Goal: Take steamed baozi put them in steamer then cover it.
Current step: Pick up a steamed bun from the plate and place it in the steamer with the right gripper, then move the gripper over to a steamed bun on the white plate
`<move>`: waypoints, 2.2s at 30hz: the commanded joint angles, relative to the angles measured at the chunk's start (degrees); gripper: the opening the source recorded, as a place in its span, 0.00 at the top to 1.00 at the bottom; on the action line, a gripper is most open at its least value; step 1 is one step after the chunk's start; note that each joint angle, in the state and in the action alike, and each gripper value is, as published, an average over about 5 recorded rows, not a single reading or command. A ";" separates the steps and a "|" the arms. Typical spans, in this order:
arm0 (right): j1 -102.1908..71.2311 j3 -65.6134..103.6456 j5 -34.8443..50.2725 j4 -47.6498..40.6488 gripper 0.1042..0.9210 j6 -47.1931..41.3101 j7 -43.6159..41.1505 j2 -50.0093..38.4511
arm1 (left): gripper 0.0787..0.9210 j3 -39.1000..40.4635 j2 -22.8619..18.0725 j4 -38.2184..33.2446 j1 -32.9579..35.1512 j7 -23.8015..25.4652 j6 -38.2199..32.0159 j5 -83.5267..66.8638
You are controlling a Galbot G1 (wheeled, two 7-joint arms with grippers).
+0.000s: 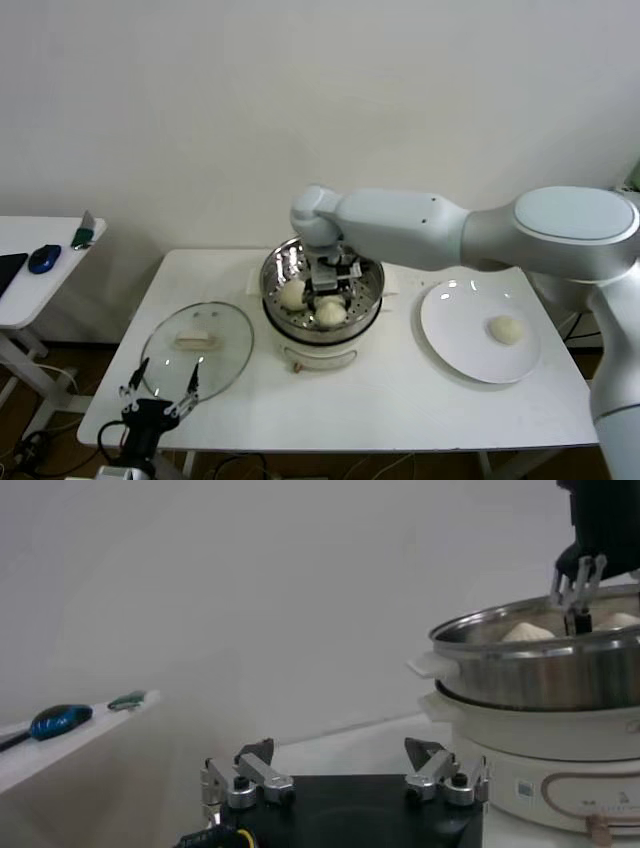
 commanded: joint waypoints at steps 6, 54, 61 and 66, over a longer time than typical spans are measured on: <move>-2.10 1.03 -2.25 0.42 0.18 0.10 -0.80 0.45 | 0.12 0.05 -0.27 -0.04 -0.06 -0.01 -0.06 -0.08; -21.09 19.94 5.02 -16.04 0.12 -33.51 4.90 -43.76 | 0.12 0.54 -1.32 -1.73 1.36 -0.04 0.03 1.38; -26.51 26.65 -0.37 -22.52 0.12 -30.03 4.54 -40.23 | 0.12 0.50 -1.64 -1.56 1.57 -0.07 0.12 1.71; -28.48 30.27 -3.28 -26.67 0.12 -28.32 4.74 -37.11 | 0.12 0.50 -1.79 -1.22 1.48 -0.08 0.19 1.84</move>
